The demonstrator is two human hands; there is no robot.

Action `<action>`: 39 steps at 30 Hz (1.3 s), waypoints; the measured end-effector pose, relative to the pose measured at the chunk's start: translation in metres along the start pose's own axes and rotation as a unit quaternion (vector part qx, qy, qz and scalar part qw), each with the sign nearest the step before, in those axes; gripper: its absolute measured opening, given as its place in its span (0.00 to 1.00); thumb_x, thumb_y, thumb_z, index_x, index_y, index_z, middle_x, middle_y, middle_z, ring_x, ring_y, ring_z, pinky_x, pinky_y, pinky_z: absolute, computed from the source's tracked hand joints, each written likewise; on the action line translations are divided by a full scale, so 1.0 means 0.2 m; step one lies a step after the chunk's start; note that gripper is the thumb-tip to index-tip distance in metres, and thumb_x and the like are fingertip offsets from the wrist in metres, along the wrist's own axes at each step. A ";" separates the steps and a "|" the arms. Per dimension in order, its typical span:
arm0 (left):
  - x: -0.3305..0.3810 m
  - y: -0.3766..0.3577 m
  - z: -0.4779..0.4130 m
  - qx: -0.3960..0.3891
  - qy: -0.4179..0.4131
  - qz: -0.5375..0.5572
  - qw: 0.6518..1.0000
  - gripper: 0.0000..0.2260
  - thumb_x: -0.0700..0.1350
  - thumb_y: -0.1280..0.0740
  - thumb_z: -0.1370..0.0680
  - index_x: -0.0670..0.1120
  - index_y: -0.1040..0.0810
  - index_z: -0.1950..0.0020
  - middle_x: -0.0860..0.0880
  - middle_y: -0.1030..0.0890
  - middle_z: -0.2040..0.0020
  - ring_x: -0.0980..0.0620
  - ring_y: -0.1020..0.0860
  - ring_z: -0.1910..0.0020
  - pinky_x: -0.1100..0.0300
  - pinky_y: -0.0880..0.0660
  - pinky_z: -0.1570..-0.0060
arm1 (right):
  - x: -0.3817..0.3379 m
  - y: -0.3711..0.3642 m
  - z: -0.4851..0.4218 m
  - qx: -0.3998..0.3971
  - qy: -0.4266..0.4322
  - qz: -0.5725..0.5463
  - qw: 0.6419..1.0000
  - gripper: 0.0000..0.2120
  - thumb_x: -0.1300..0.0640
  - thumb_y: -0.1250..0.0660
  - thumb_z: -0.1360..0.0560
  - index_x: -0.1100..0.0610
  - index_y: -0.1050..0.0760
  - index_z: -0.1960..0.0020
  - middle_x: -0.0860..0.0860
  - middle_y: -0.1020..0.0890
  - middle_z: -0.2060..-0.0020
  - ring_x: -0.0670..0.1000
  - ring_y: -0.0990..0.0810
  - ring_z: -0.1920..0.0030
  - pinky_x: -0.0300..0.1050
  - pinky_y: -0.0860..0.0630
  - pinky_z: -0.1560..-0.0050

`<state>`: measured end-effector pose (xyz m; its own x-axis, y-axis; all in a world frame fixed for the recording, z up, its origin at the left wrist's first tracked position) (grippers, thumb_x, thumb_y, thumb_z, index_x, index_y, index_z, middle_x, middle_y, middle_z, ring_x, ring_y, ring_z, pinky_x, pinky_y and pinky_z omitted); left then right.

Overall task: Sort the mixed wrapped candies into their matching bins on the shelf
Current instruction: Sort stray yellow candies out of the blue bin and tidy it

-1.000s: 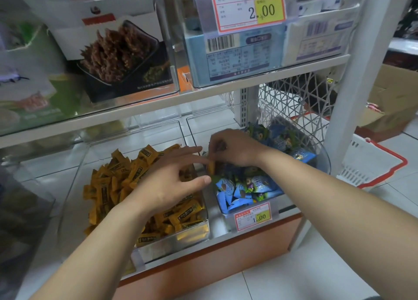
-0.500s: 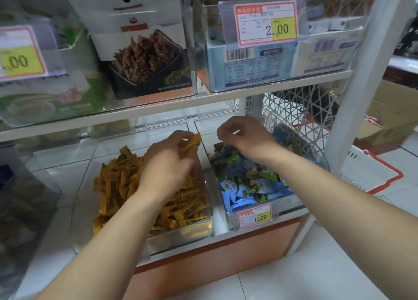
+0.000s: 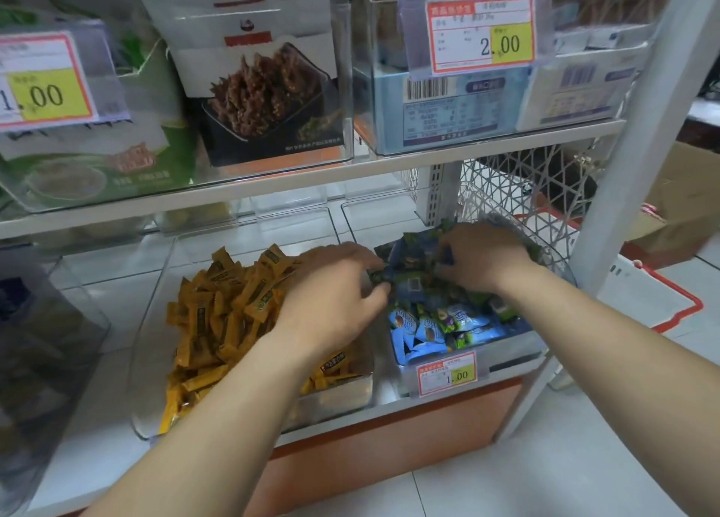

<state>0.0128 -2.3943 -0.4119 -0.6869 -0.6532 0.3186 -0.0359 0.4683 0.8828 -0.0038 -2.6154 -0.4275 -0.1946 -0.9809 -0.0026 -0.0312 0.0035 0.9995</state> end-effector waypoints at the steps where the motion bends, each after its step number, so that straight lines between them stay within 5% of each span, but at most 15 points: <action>1: 0.03 -0.03 -0.01 -0.001 -0.023 -0.019 1.000 0.15 0.60 0.36 0.24 0.54 0.19 0.45 0.53 0.17 0.47 0.51 0.21 0.48 0.59 0.25 0.56 | 0.01 0.01 0.00 0.023 -0.014 0.006 1.000 0.08 0.43 0.34 0.26 0.46 0.23 0.53 0.47 0.19 0.54 0.51 0.22 0.57 0.47 0.21 0.57; 5: 0.07 -0.06 -0.06 -0.025 -0.087 -0.080 0.993 0.20 0.63 0.40 0.28 0.54 0.17 0.48 0.53 0.19 0.46 0.49 0.25 0.43 0.56 0.26 0.47 | -0.08 0.02 0.01 0.068 0.083 -0.040 0.993 0.17 0.49 0.33 0.26 0.42 0.23 0.38 0.46 0.21 0.41 0.54 0.24 0.40 0.50 0.26 0.46; 7: 0.01 -0.07 -0.08 -0.056 -0.051 -0.027 0.997 0.23 0.65 0.40 0.30 0.55 0.19 0.43 0.53 0.22 0.38 0.50 0.27 0.37 0.59 0.30 0.42 | -0.18 -0.06 0.03 -0.029 0.152 -0.111 0.982 0.17 0.42 0.36 0.24 0.38 0.24 0.35 0.43 0.20 0.39 0.51 0.24 0.39 0.47 0.27 0.47; 10: -0.07 -0.10 -0.08 -0.098 -0.026 0.014 0.995 0.27 0.68 0.40 0.31 0.58 0.24 0.36 0.58 0.30 0.29 0.56 0.34 0.31 0.62 0.37 0.39 | -0.24 -0.17 0.03 -0.122 0.201 -0.035 0.971 0.18 0.34 0.42 0.23 0.31 0.28 0.35 0.41 0.21 0.38 0.51 0.24 0.38 0.46 0.34 0.49; 17: -0.09 -0.13 -0.07 -0.098 -0.027 0.037 0.994 0.27 0.70 0.41 0.30 0.59 0.24 0.36 0.61 0.32 0.29 0.59 0.36 0.31 0.65 0.40 0.41 | -0.07 -0.07 -0.08 -0.025 0.122 0.054 0.991 0.01 0.46 0.33 0.23 0.41 0.23 0.52 0.46 0.26 0.51 0.54 0.24 0.44 0.51 0.34 0.43; 20: -0.10 -0.13 -0.07 -0.101 -0.027 0.048 0.993 0.26 0.70 0.41 0.30 0.59 0.25 0.36 0.62 0.32 0.29 0.60 0.37 0.31 0.66 0.41 0.40 | -0.05 -0.06 -0.11 -0.006 0.106 0.031 0.994 0.03 0.49 0.31 0.26 0.45 0.20 0.57 0.46 0.22 0.54 0.52 0.22 0.48 0.49 0.30 0.45; 22: -0.09 -0.13 -0.07 -0.099 -0.030 0.059 0.993 0.27 0.70 0.41 0.31 0.59 0.24 0.37 0.62 0.31 0.30 0.61 0.37 0.32 0.71 0.42 0.43 | -0.08 -0.05 -0.13 0.018 0.133 -0.031 0.990 0.05 0.51 0.31 0.26 0.46 0.17 0.54 0.45 0.19 0.50 0.50 0.22 0.47 0.48 0.26 0.45; 25: -0.09 -0.12 -0.08 -0.100 -0.027 0.069 0.992 0.28 0.70 0.41 0.31 0.60 0.24 0.37 0.61 0.31 0.30 0.62 0.39 0.31 0.76 0.47 0.47 | -0.16 -0.10 -0.10 -0.067 0.173 -0.133 0.974 0.12 0.51 0.33 0.22 0.43 0.19 0.39 0.42 0.19 0.40 0.46 0.22 0.41 0.46 0.25 0.39; 28: -0.09 -0.13 -0.07 -0.104 -0.026 0.061 0.992 0.27 0.69 0.40 0.30 0.58 0.24 0.35 0.61 0.32 0.29 0.61 0.39 0.30 0.69 0.44 0.43 | -0.17 -0.16 -0.12 -0.108 0.165 -0.023 0.980 0.17 0.46 0.37 0.21 0.39 0.25 0.33 0.43 0.22 0.35 0.51 0.23 0.37 0.51 0.23 0.41; 32: -0.09 -0.12 -0.06 -0.104 -0.031 0.057 0.992 0.27 0.68 0.41 0.29 0.57 0.24 0.35 0.60 0.32 0.30 0.60 0.38 0.31 0.66 0.43 0.41 | -0.12 -0.16 -0.15 -0.192 0.125 -0.008 0.973 0.25 0.40 0.35 0.25 0.36 0.32 0.28 0.45 0.22 0.35 0.51 0.23 0.40 0.48 0.23 0.43; 39: -0.09 -0.13 -0.05 -0.103 -0.031 0.056 0.993 0.25 0.67 0.40 0.27 0.56 0.25 0.35 0.59 0.32 0.29 0.59 0.39 0.29 0.65 0.43 0.38 | -0.13 -0.19 -0.15 -0.215 0.114 -0.035 0.969 0.26 0.46 0.36 0.22 0.35 0.35 0.26 0.43 0.22 0.42 0.49 0.25 0.47 0.42 0.29 0.50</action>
<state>0.0334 -2.4017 -0.4362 -0.7218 -0.5630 0.4025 0.1883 0.3999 0.8970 0.0312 -2.5955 -0.4654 0.0163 -0.9934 -0.1138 0.3853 -0.0987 0.9175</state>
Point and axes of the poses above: each hand's wrist, its own z-axis away from the middle knuckle, its own y-axis out of the back of the hand, x = y × z, the point moved 5 cm from there along -z, towards the middle knuckle
